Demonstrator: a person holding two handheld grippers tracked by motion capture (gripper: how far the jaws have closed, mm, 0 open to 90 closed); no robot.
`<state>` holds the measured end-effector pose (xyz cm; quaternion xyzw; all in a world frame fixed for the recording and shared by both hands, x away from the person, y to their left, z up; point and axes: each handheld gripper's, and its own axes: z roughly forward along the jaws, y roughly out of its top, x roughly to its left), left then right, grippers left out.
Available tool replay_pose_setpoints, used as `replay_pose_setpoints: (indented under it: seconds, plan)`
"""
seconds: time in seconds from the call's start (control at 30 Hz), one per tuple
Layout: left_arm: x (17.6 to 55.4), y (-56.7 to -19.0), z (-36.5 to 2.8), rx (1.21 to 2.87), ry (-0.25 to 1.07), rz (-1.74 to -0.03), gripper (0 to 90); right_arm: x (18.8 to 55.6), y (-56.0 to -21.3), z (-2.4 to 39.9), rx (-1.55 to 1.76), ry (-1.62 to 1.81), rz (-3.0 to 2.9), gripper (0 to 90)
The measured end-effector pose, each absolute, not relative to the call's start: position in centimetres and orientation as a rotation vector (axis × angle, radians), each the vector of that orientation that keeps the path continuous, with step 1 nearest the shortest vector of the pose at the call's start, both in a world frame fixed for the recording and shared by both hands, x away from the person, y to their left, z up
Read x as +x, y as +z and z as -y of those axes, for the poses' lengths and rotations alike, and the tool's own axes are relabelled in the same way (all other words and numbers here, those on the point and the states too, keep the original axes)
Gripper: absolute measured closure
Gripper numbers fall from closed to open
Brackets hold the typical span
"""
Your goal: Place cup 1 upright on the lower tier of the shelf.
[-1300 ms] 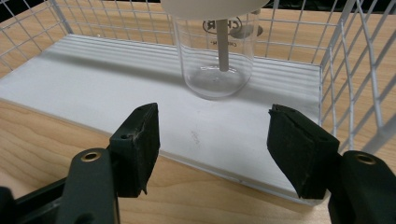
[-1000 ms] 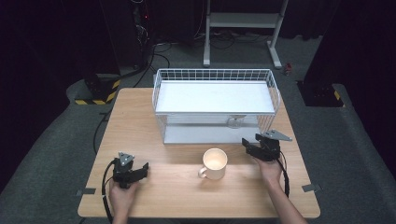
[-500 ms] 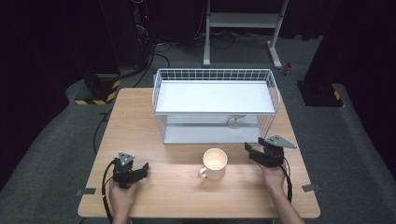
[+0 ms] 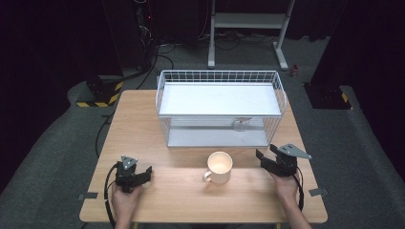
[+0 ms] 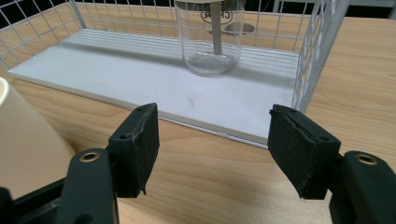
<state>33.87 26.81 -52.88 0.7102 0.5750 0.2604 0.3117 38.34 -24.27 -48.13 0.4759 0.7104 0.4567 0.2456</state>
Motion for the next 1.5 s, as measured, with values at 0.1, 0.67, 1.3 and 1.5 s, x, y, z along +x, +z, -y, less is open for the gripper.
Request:
replay_pose_setpoints:
  seconds: [0.1, 0.67, 1.3, 1.5]
  plan:
    - [33.9, -52.9, -26.8, 1.873, 0.687, -1.519, 23.7, 38.0, -48.2, 24.5, 1.301, 1.247, -1.936, 33.8]
    - [33.9, -52.9, -26.8, 1.872, 0.689, -1.521, 23.7, 36.3, -48.7, 25.9, 1.301, 1.242, -1.922, 33.5]
    - [33.9, -52.9, -26.8, 1.872, 0.688, -1.520, 23.7, 34.5, -49.5, 26.7, 1.294, 1.226, -1.919, 33.2]
    - [33.9, -52.9, -26.8, 1.872, 0.688, -1.521, 23.7, 34.0, -49.8, 27.0, 1.296, 1.222, -1.928, 33.2]
